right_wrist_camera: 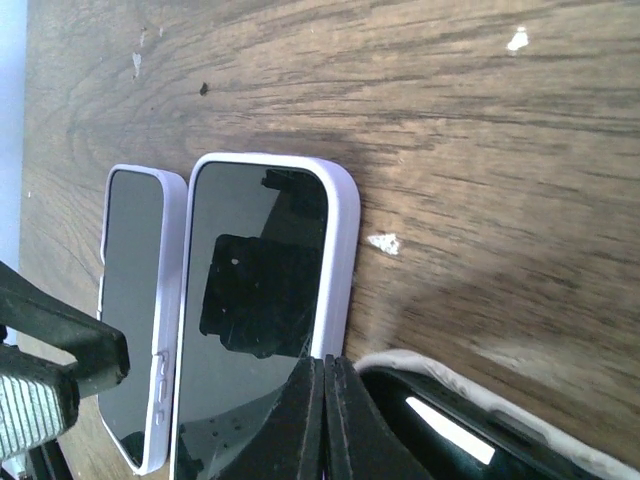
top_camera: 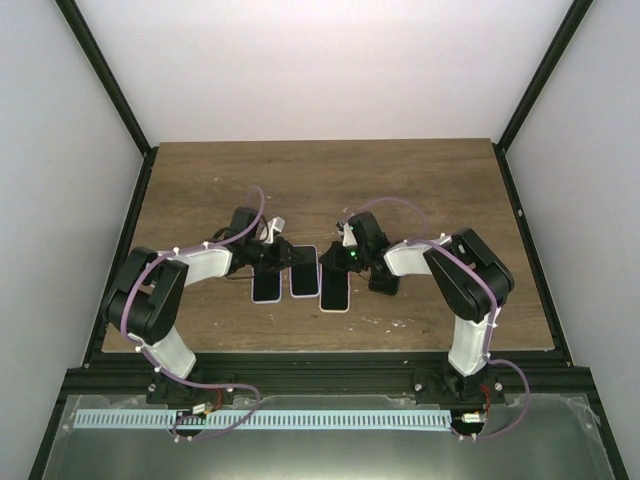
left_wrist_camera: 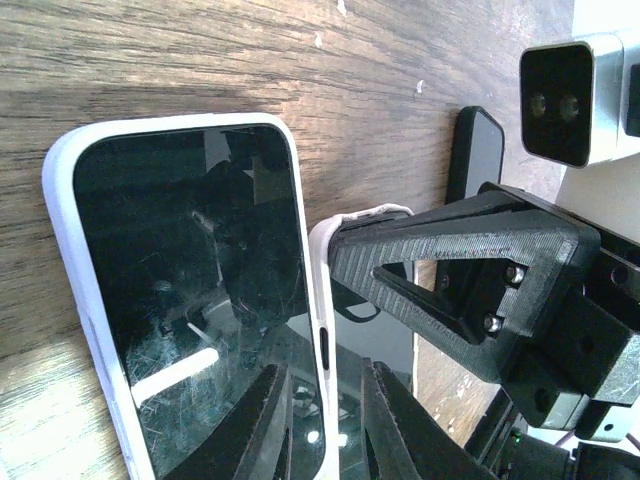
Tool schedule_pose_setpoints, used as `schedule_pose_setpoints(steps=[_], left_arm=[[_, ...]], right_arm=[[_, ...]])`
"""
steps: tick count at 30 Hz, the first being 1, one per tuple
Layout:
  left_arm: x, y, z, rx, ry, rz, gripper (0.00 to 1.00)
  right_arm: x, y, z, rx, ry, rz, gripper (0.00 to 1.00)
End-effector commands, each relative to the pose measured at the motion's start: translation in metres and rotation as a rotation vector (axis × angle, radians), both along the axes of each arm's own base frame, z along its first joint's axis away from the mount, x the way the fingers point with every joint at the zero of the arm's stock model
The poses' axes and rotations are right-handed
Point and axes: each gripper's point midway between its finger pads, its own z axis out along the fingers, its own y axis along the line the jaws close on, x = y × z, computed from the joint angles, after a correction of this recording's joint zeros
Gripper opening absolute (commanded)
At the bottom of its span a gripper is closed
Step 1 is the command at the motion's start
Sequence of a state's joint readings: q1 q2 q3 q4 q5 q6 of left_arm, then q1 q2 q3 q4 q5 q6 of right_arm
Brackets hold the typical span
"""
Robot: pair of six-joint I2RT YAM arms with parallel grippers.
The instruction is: Put the phone into the phone case
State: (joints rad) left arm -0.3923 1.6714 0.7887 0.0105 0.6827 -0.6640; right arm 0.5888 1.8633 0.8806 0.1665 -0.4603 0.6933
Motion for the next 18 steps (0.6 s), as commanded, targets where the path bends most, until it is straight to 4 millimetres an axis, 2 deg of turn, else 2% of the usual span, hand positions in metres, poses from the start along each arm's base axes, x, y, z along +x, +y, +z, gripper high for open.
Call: schedule_pose_setpoints(steps=[1, 4, 6, 13, 18], left_arm=[[0.001, 0.001, 0.005, 0.008, -0.021, -0.014, 0.22], [0.000, 0.003, 0.009, 0.018, -0.030, -0.009, 0.22], [0.000, 0.006, 0.014, 0.026, -0.039, -0.003, 0.23], [0.003, 0.017, 0.045, 0.058, -0.111, 0.028, 0.34], [0.003, 0.031, 0.075, 0.114, -0.182, 0.048, 0.44]], right_arm=[[-0.049, -0.065, -0.096, -0.325, 0.237, -0.081, 0.01], [-0.047, -0.074, -0.094, -0.326, 0.226, -0.103, 0.01], [-0.038, -0.078, -0.084, -0.325, 0.191, -0.115, 0.01], [0.016, -0.075, -0.014, -0.300, -0.005, -0.132, 0.01], [0.032, -0.077, 0.026, -0.306, -0.107, -0.145, 0.04]])
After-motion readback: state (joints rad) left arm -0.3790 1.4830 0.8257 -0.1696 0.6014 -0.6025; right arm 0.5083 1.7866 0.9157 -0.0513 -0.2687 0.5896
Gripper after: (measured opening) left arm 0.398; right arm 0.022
